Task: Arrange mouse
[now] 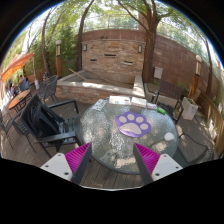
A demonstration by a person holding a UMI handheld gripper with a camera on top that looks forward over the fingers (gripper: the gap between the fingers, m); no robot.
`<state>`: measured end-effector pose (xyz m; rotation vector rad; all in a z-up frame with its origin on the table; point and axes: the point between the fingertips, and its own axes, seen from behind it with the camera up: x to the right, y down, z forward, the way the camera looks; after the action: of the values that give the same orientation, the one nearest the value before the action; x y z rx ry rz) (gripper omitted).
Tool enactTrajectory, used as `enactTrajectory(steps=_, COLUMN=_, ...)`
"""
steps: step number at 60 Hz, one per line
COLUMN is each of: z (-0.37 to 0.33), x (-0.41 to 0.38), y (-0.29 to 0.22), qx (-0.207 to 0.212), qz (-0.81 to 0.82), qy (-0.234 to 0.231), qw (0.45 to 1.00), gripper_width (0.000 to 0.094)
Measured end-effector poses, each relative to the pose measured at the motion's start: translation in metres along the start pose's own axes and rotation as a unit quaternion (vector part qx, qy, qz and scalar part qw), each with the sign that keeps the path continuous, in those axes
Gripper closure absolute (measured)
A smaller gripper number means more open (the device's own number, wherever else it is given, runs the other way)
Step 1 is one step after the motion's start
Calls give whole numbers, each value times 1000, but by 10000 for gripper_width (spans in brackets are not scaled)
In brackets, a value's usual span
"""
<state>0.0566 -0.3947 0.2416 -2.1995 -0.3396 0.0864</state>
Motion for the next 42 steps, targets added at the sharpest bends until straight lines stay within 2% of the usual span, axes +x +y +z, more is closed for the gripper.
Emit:
enactTrajectory(steps=9, z=2, x=27, y=34, qx=-31, qz=21, qy=24, qw=999, gripper_width=88)
enactTrajectory(steps=20, z=46, x=117, y=97, qx=-67, qz=57, qy=66, qw=994, gripper_width=88)
enactTrajectory(steps=30, z=120, x=232, y=115, qx=-50, qz=83, qy=114, qw=989, gripper_width=83)
enactTrajectory(steps=36, z=174, x=292, y=109, qx=-22, qz=87, qy=128, qw=988, gripper_width=79)
enactTrajectory(steps=42, z=228, x=338, y=110, qx=-14, qz=91, qy=139, qw=986, gripper_width=89)
